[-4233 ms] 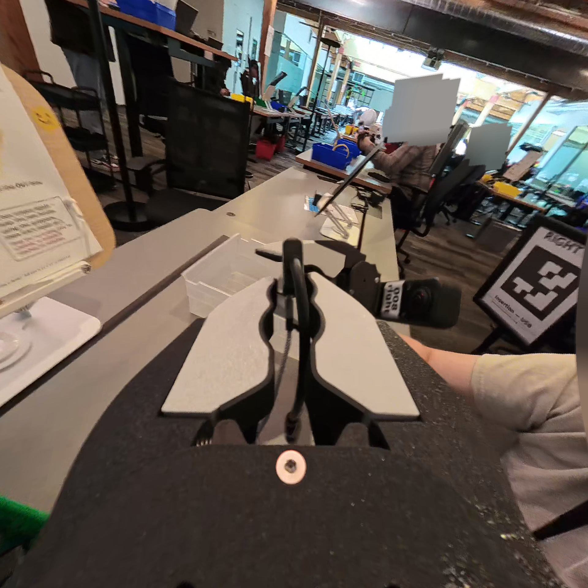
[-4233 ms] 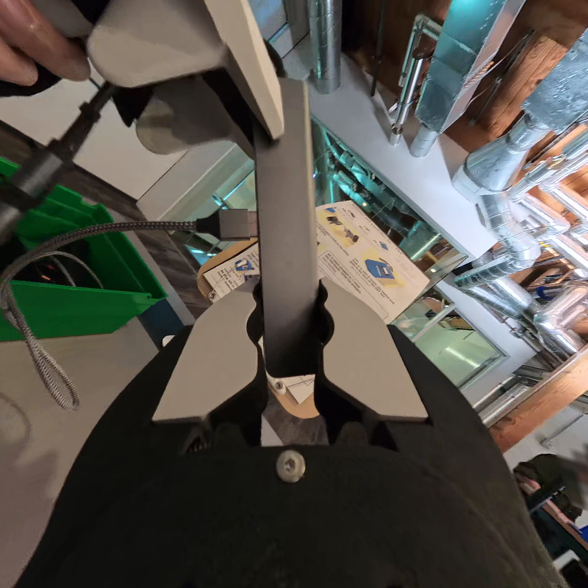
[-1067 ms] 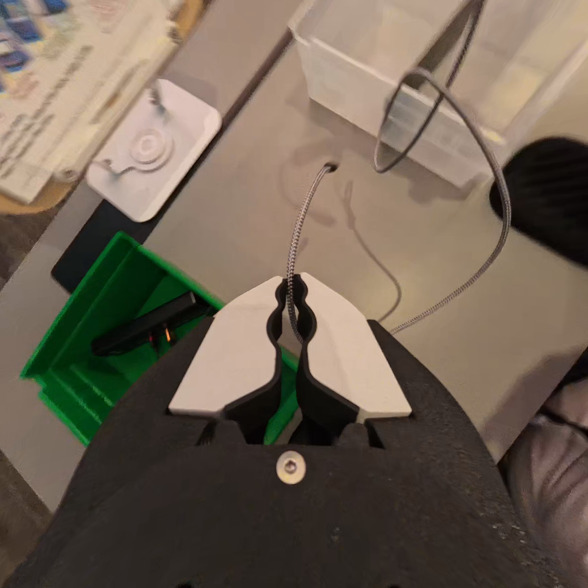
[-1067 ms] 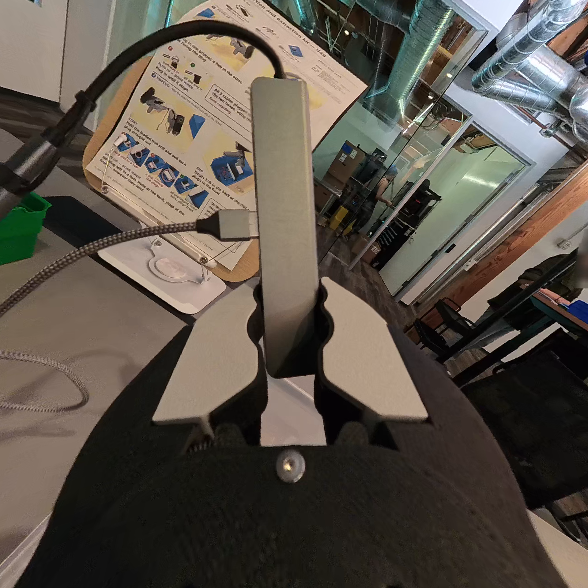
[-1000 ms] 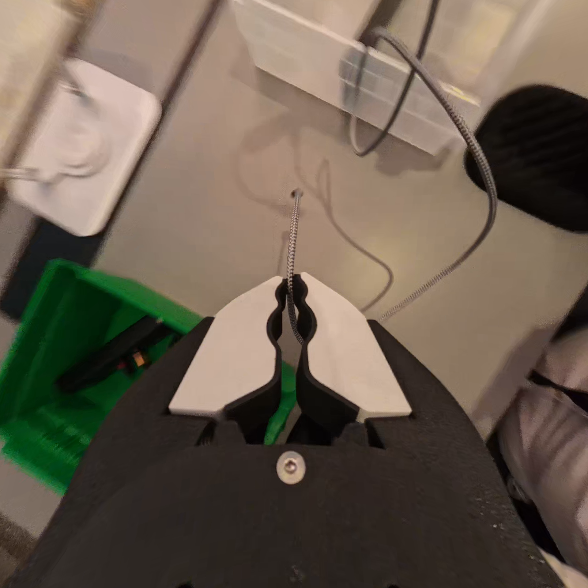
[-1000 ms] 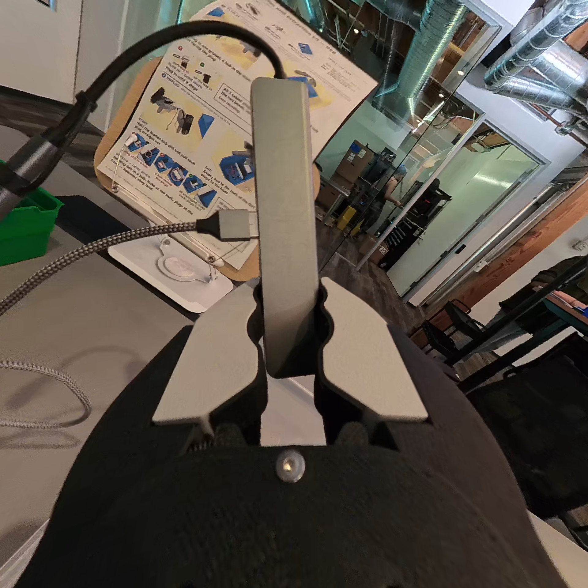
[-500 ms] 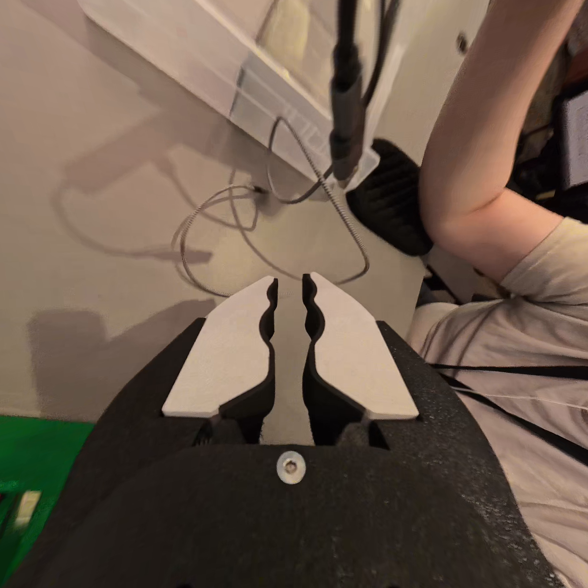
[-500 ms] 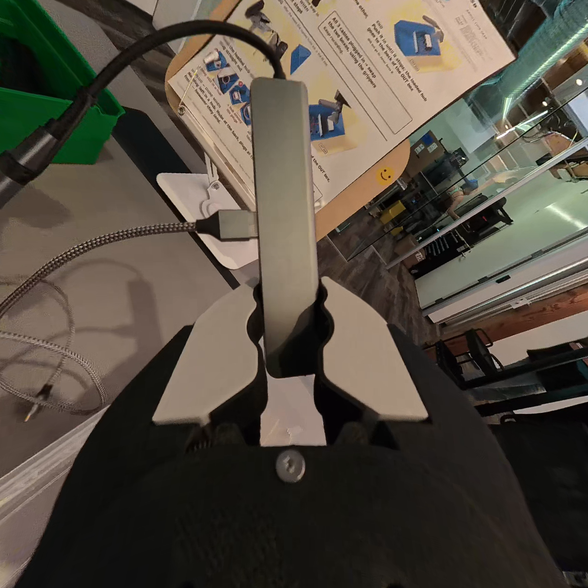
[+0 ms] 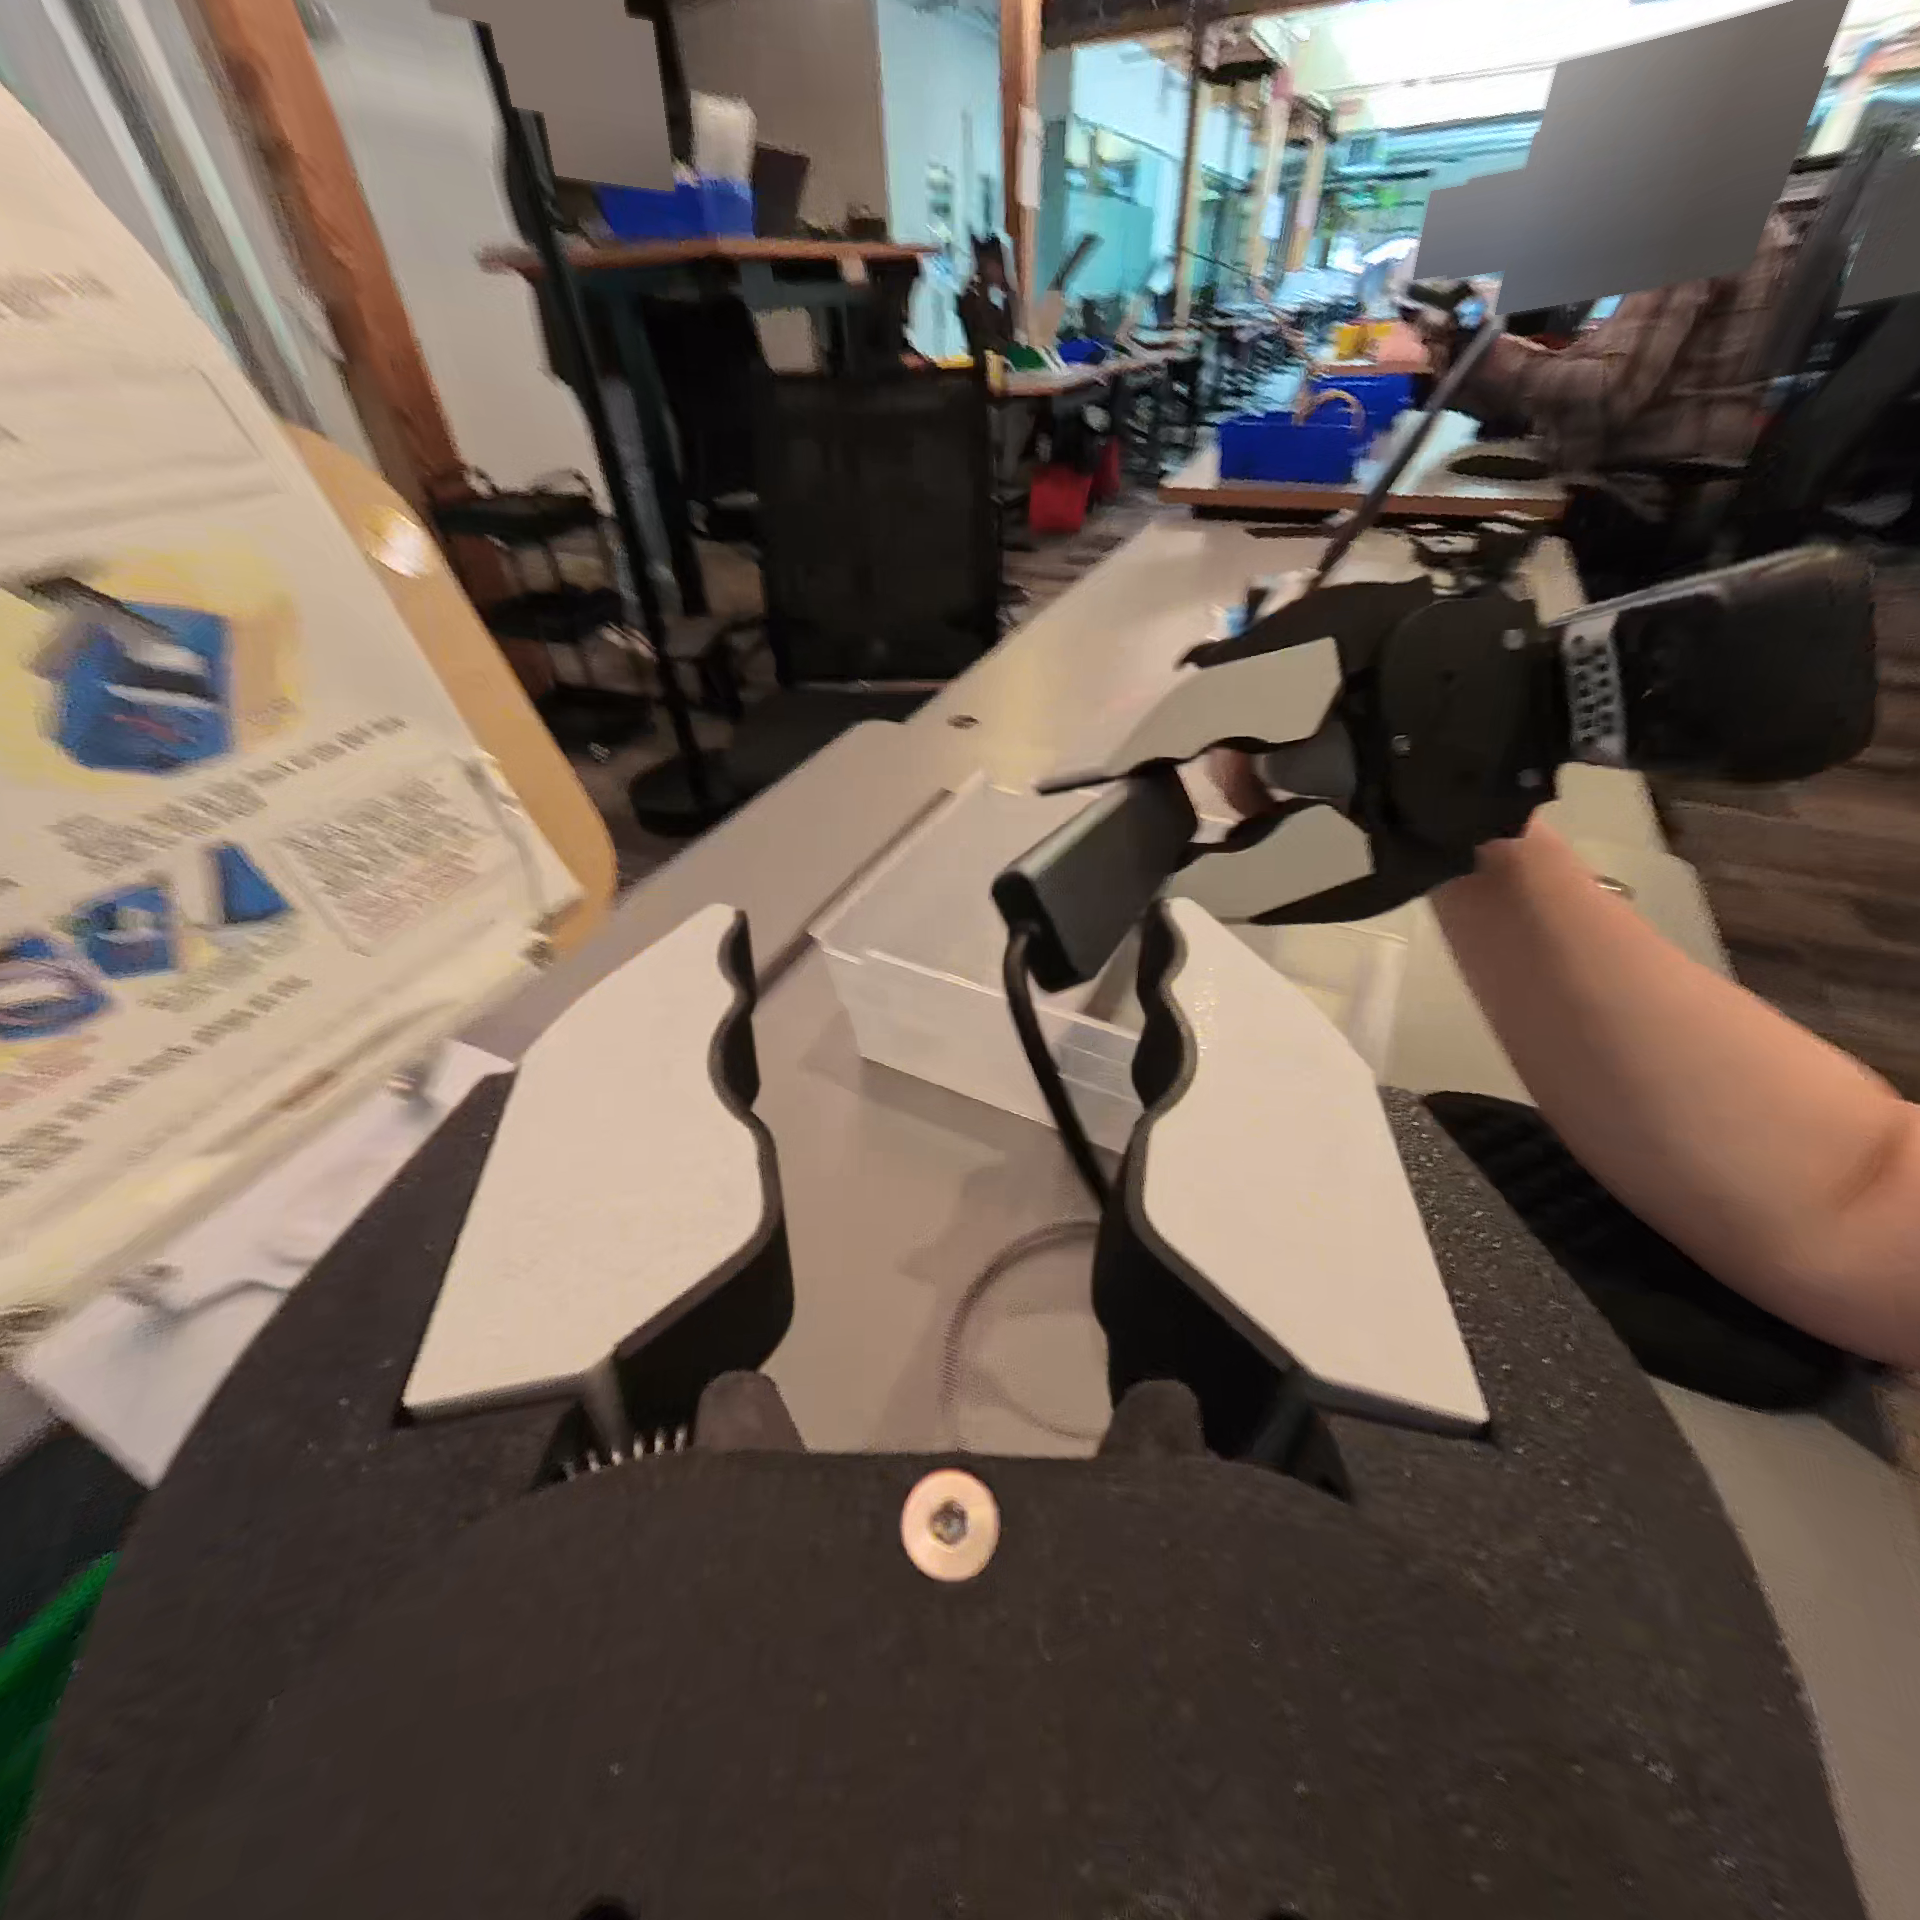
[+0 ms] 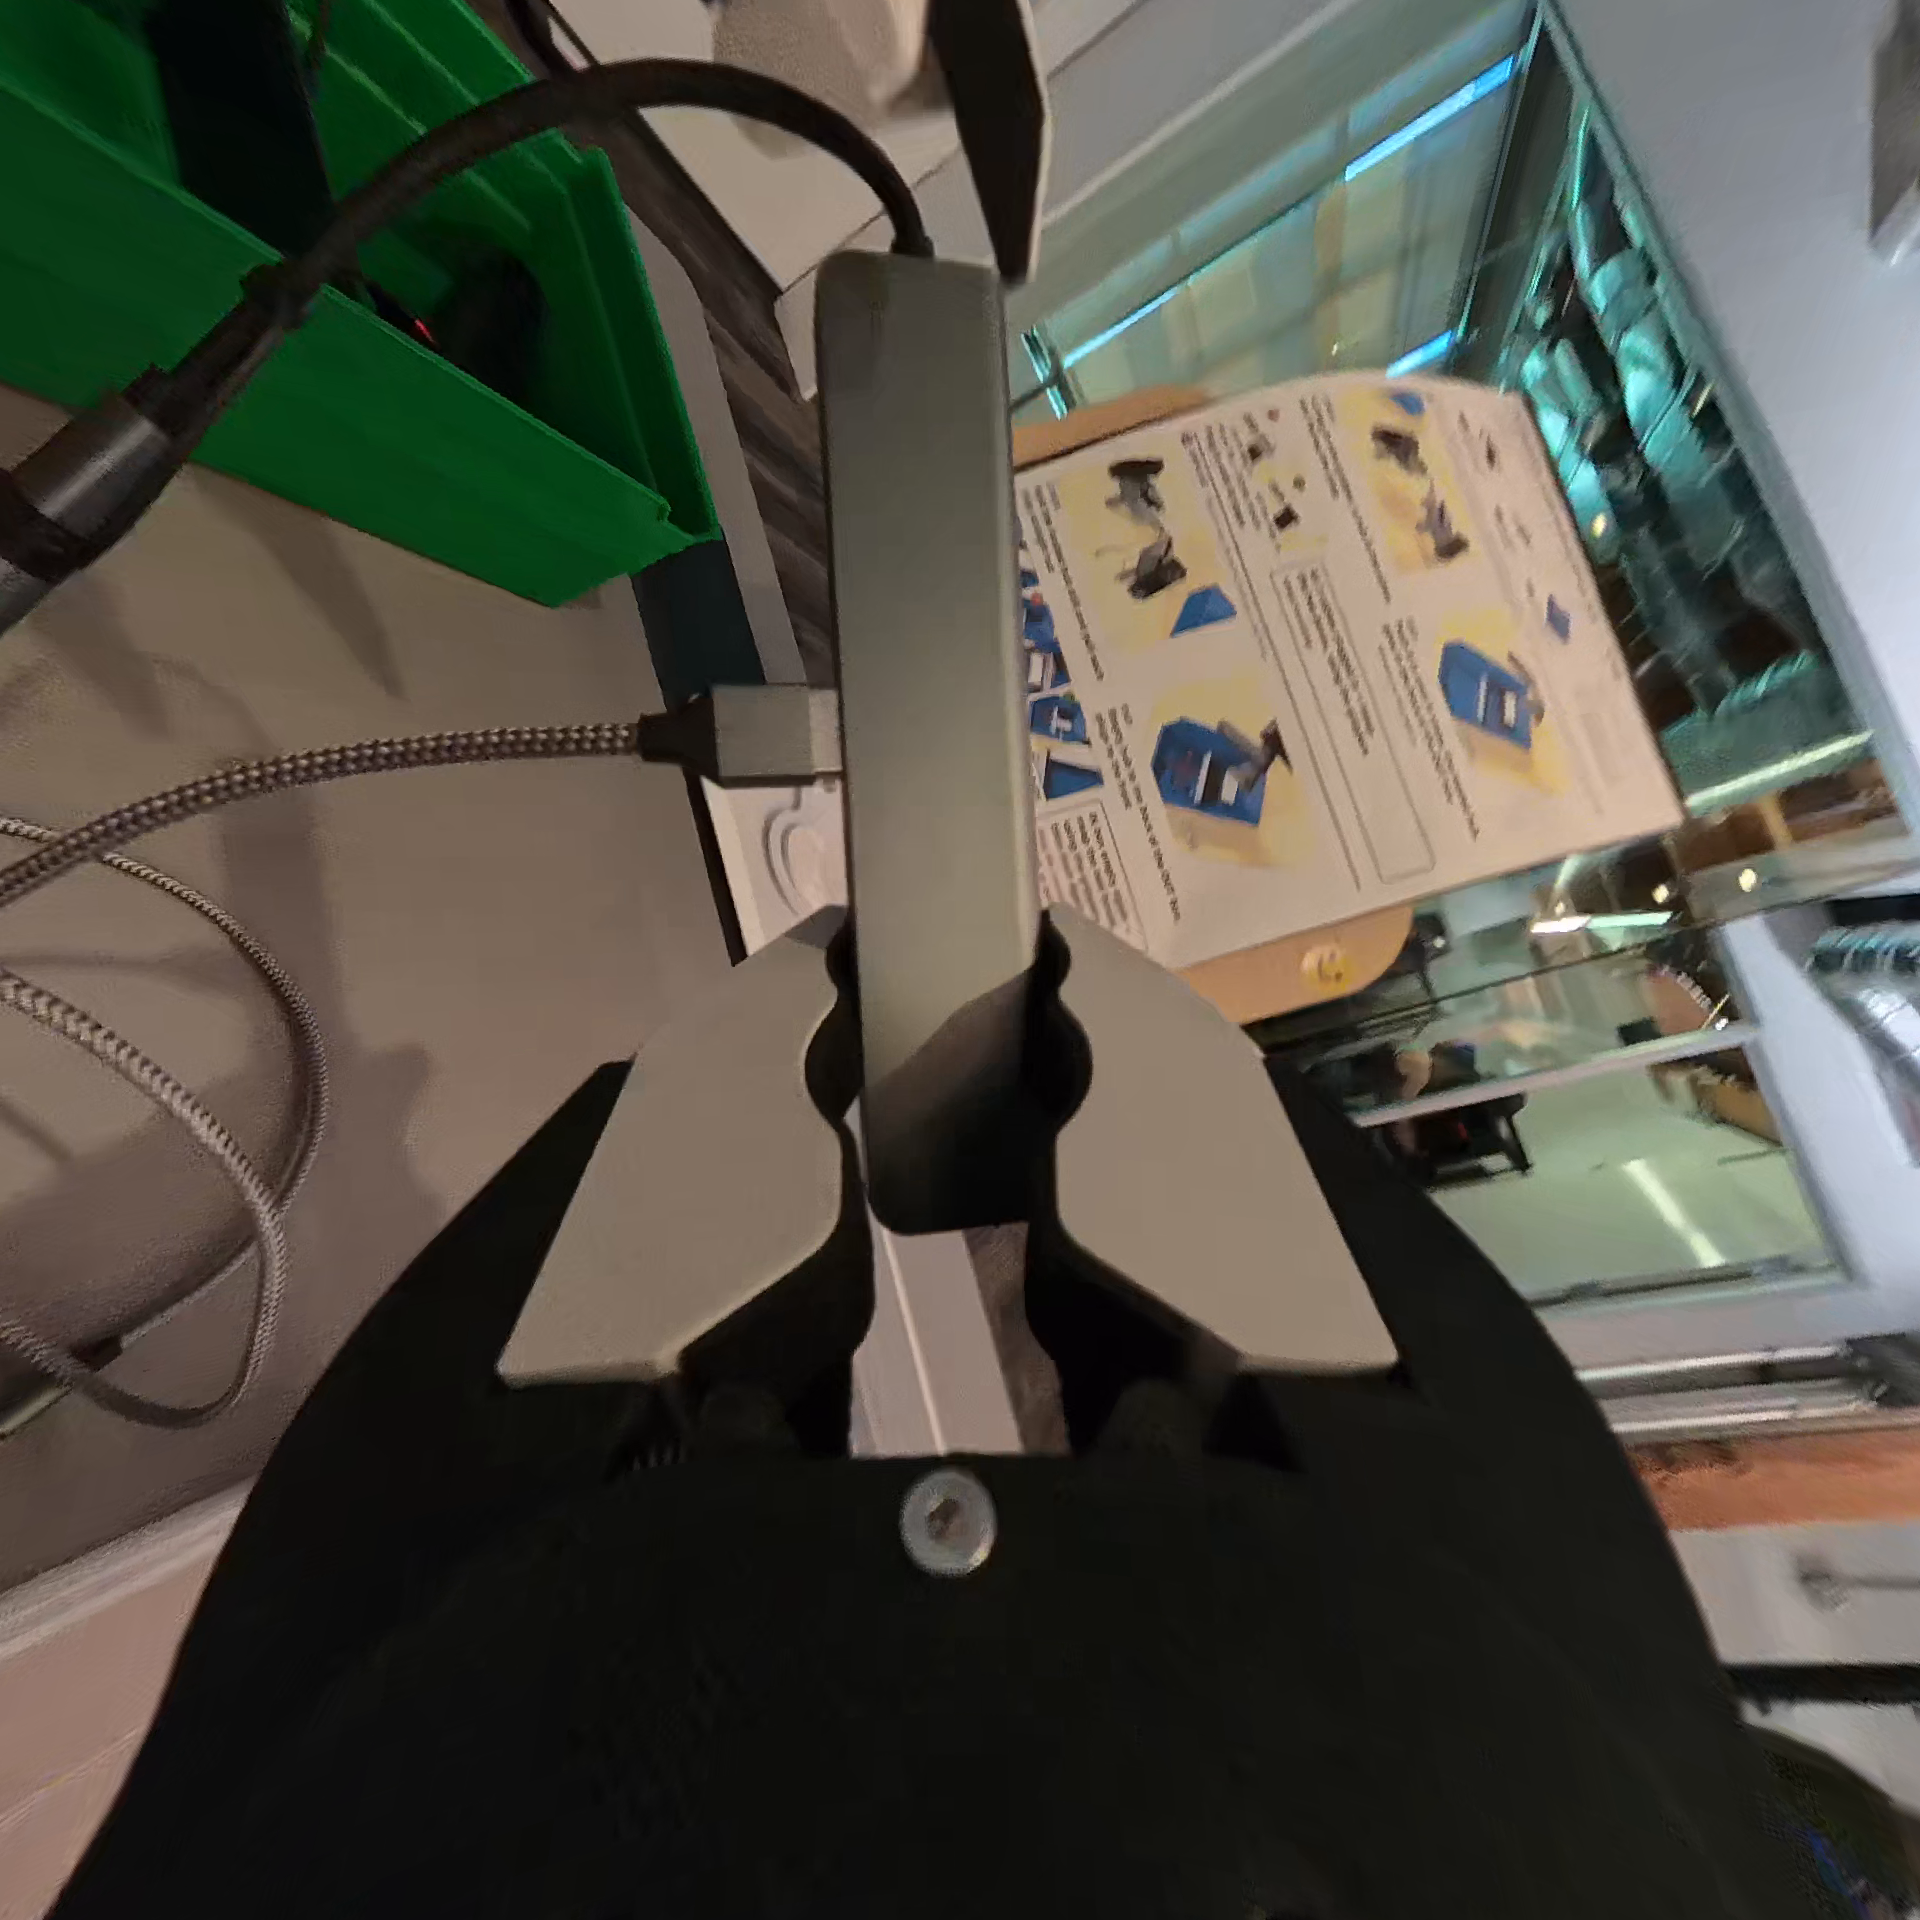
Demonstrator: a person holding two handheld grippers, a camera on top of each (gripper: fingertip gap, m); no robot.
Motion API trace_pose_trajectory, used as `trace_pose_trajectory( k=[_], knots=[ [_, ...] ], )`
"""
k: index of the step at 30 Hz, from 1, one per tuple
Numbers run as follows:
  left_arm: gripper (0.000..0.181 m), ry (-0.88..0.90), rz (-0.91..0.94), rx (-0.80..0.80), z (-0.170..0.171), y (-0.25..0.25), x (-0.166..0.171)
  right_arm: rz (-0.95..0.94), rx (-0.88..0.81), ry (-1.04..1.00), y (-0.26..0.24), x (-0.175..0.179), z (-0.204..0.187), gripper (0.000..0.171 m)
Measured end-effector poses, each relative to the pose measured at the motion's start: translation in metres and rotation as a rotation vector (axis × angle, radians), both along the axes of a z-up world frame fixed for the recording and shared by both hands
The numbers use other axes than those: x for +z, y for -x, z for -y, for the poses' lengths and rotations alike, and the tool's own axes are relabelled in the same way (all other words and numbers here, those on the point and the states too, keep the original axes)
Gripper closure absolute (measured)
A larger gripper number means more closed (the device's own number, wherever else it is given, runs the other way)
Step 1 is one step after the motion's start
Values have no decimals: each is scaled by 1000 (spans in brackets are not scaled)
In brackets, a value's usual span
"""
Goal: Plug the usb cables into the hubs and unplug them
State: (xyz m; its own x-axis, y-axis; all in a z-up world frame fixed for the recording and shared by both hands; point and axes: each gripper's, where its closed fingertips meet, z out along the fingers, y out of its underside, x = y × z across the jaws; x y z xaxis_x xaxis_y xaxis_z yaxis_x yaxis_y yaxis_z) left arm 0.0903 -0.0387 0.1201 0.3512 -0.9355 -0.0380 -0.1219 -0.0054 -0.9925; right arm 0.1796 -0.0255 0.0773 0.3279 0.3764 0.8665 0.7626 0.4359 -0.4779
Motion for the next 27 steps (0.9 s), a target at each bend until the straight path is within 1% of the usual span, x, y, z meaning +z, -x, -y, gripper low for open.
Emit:
trace_pose_trajectory(
  k=[3, 6, 7, 8, 10, 14, 16, 18, 20, 23, 27],
  knots=[
    [107, 154, -46, -139, 12, -13, -20, 53, 62, -85, 21, 0, 7, 140],
    [129, 244, -95, -270, 22, -20, -37, 99, 97, -144, 34, -2, 11, 140],
    [141, 270, -104, -313, 27, -22, -40, 118, 92, -149, 35, -5, 9, 140],
    [156, 295, -111, -362, 32, -23, -44, 129, 88, -150, 35, -7, 8, 140],
    [167, 347, -103, -394, 35, -28, -48, 134, 88, -170, 37, -8, 6, 140],
    [171, 351, -49, -354, 23, -29, -45, 132, 12, -259, 32, 0, -3, 137],
    [171, 354, -3, -356, 20, -26, -38, 41, -37, -342, 30, 18, -6, 130],
    [171, 389, 82, -378, 20, -20, -24, -68, -63, -431, 28, 37, -3, 129],
    [171, 434, 167, -399, 19, -14, -12, -145, -69, -509, 33, 46, 2, 128],
    [171, 510, 252, -441, 21, -7, -1, -212, -124, -662, 36, 59, 11, 129],
    [171, 532, 368, -438, 16, 3, 14, -295, -192, -762, 31, 74, 22, 129]
  ],
)
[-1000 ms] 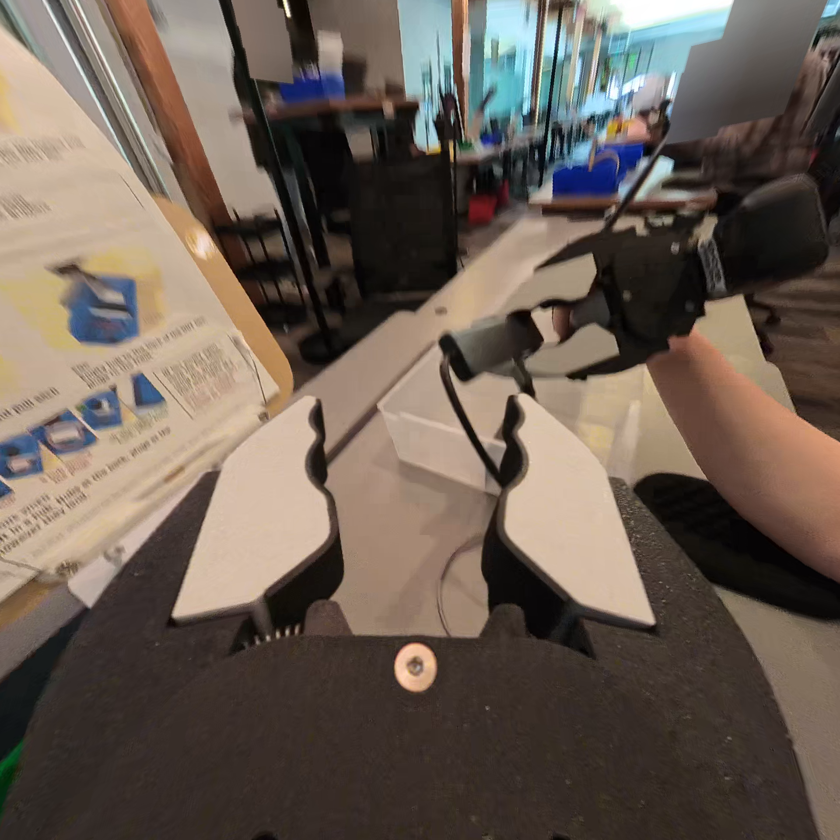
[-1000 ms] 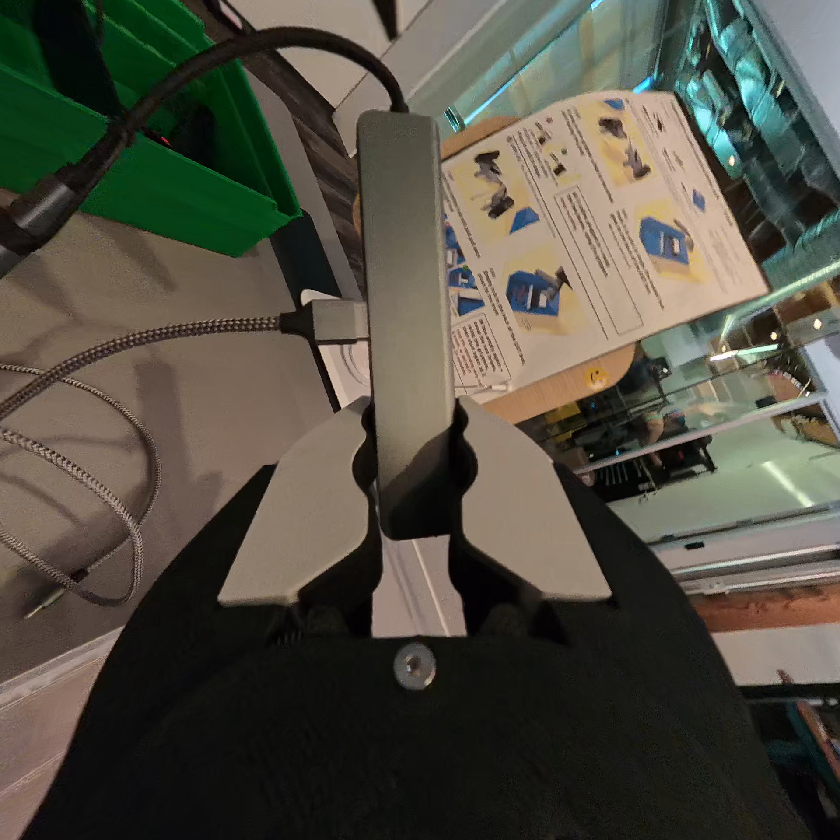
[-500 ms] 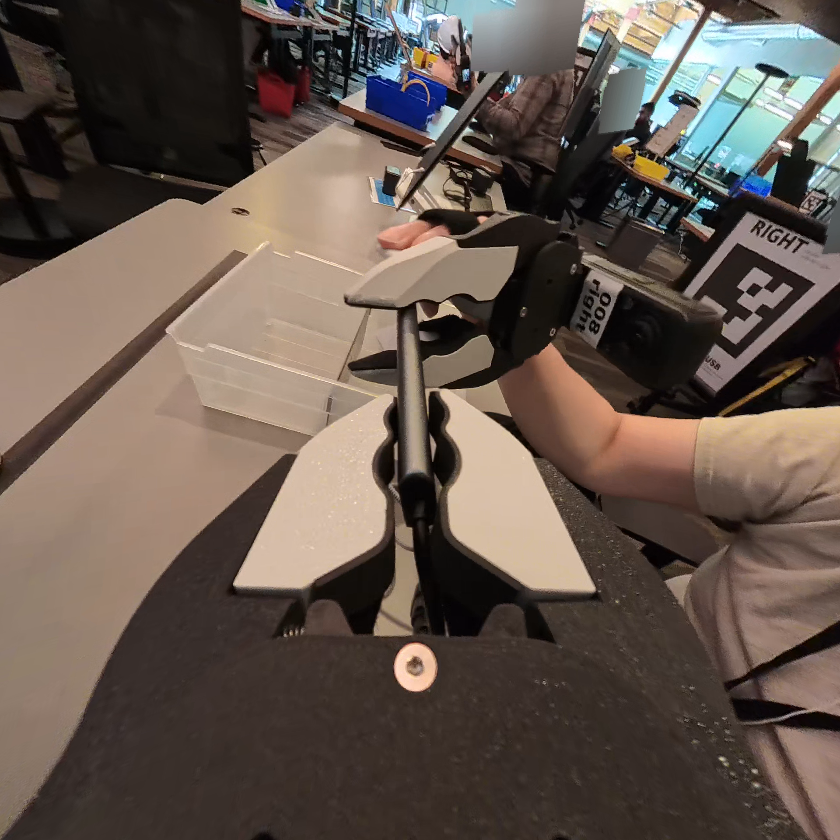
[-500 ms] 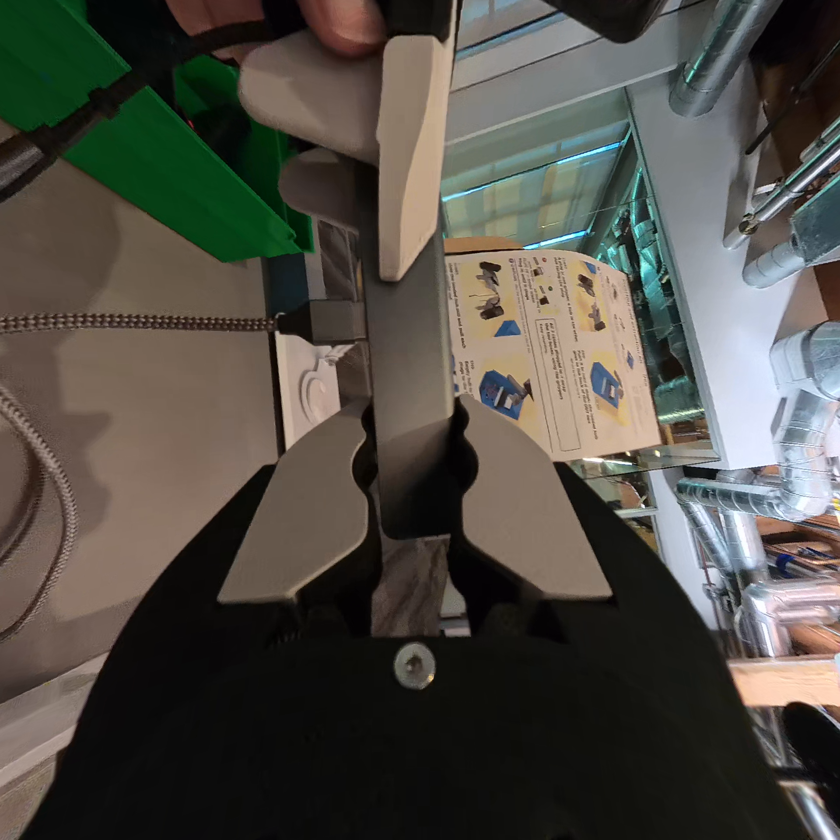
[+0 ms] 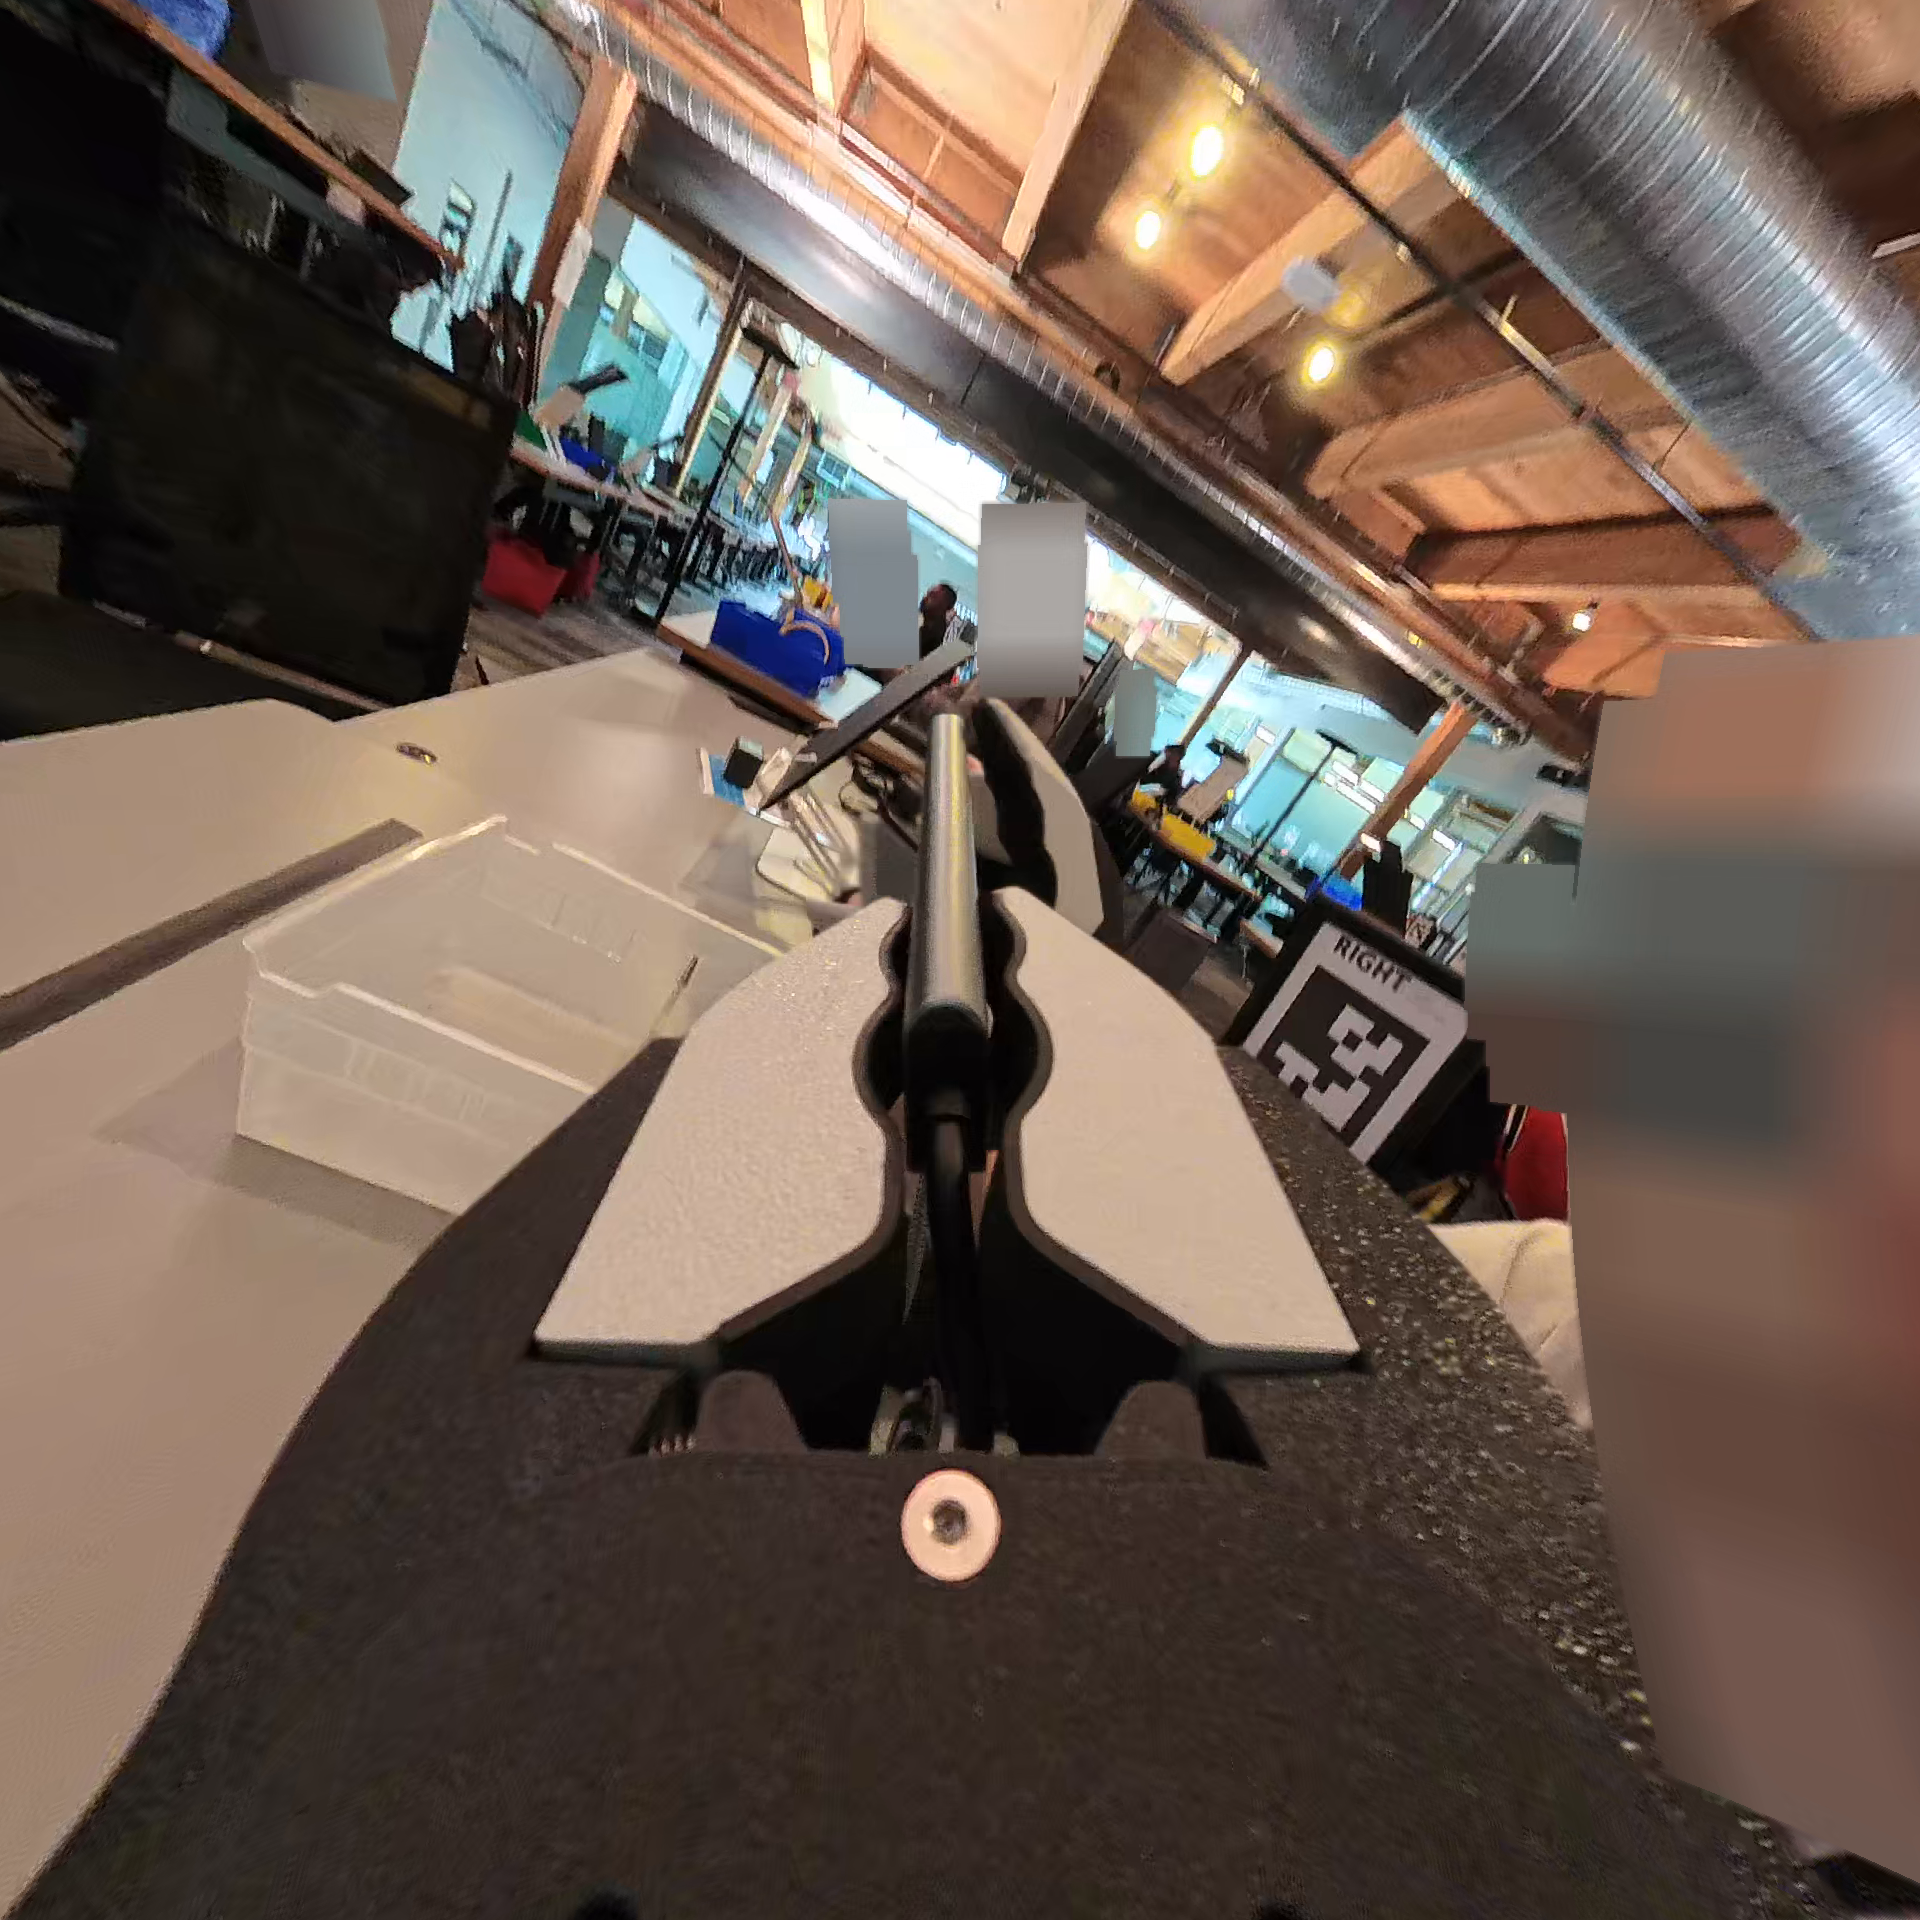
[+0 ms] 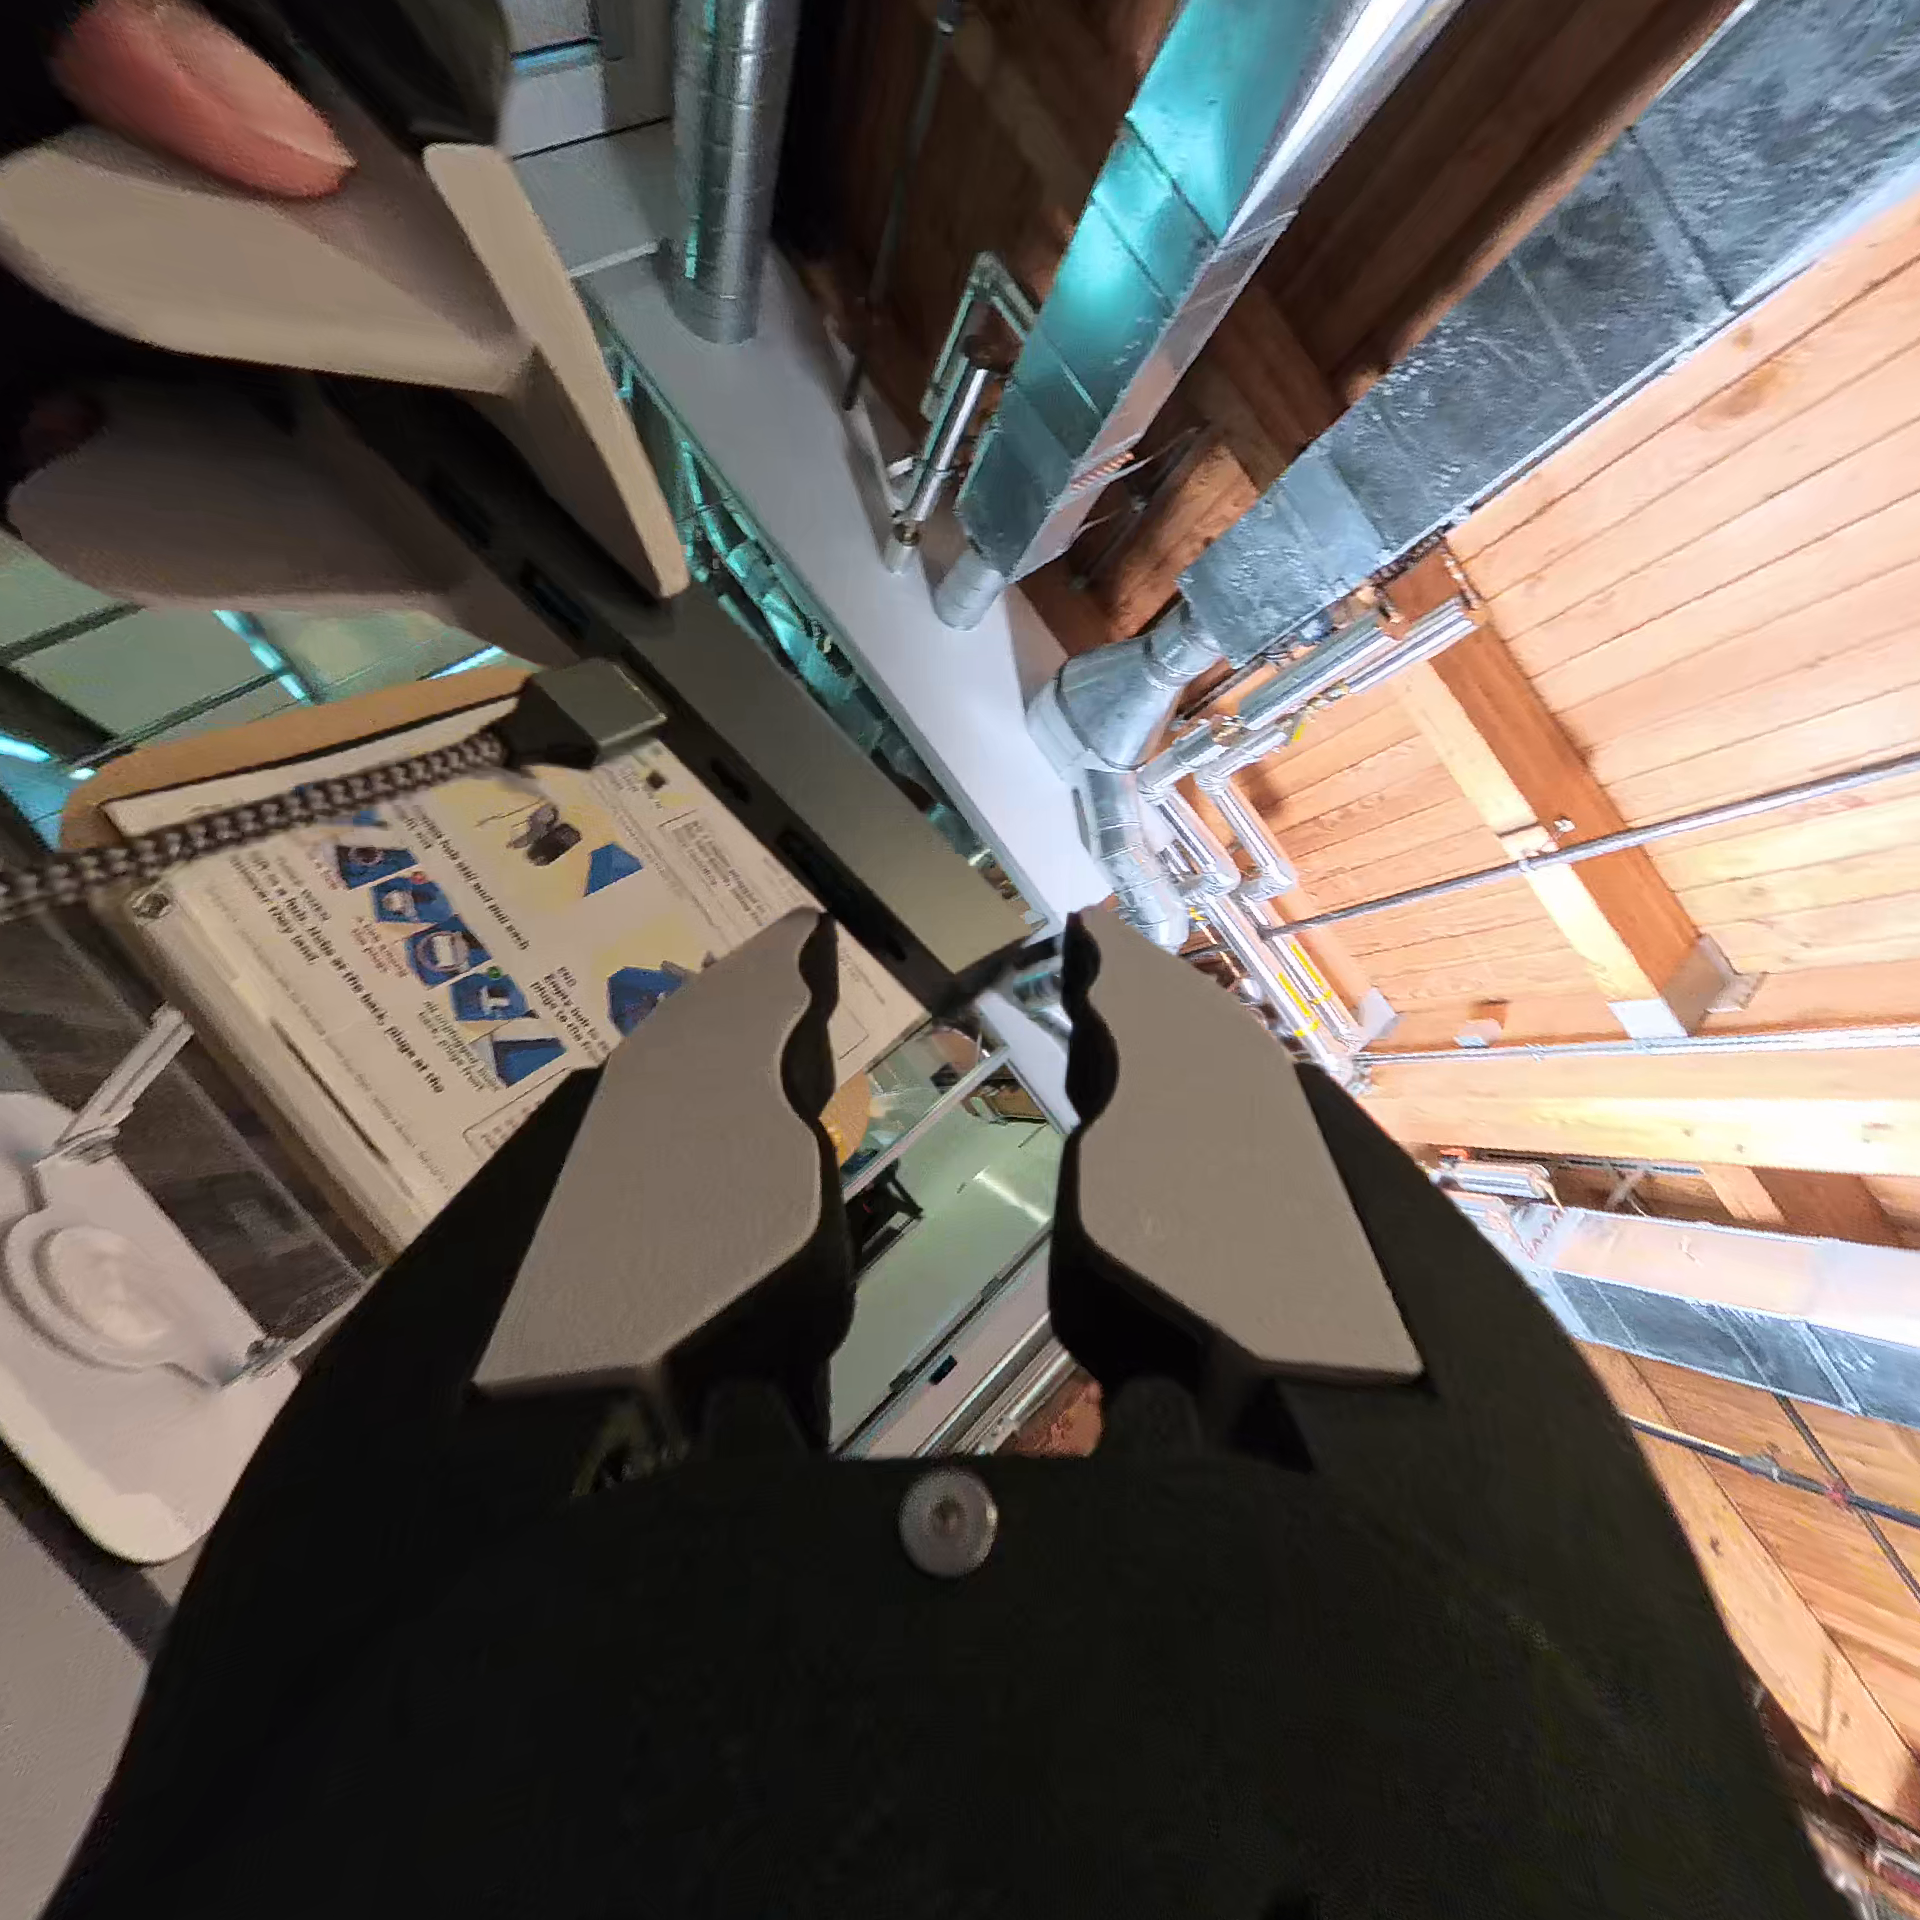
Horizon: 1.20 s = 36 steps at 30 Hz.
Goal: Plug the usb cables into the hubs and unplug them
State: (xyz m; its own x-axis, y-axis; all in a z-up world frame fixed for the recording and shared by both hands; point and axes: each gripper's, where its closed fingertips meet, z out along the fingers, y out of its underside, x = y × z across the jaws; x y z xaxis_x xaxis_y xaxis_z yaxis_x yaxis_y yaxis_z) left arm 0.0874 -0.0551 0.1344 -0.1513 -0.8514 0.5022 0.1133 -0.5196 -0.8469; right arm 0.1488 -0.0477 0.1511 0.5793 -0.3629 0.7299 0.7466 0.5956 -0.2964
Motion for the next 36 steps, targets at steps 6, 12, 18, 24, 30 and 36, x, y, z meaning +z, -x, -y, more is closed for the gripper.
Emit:
trace_pose_trajectory(
  k=[6, 12, 18, 24, 30, 36],
  knots=[
    [171, 102, 196, -16, -2, 23, 28, -124, 165, 92, 15, -5, 4, 134],
    [171, 117, 232, 10, 5, 7, 27, -156, 287, 174, 51, -20, 9, 133],
    [171, 185, 253, -46, 13, -8, 21, -266, 311, 149, 44, -10, 18, 139],
    [171, 249, 286, -80, 14, -14, 19, -259, 292, 119, 39, -6, 21, 147],
    [171, 278, 300, -71, 13, -14, 19, -235, 256, 90, 36, -3, 22, 150],
    [171, 328, 329, -102, 15, -15, 19, -219, 251, 55, 34, -1, 27, 153]
  ],
)
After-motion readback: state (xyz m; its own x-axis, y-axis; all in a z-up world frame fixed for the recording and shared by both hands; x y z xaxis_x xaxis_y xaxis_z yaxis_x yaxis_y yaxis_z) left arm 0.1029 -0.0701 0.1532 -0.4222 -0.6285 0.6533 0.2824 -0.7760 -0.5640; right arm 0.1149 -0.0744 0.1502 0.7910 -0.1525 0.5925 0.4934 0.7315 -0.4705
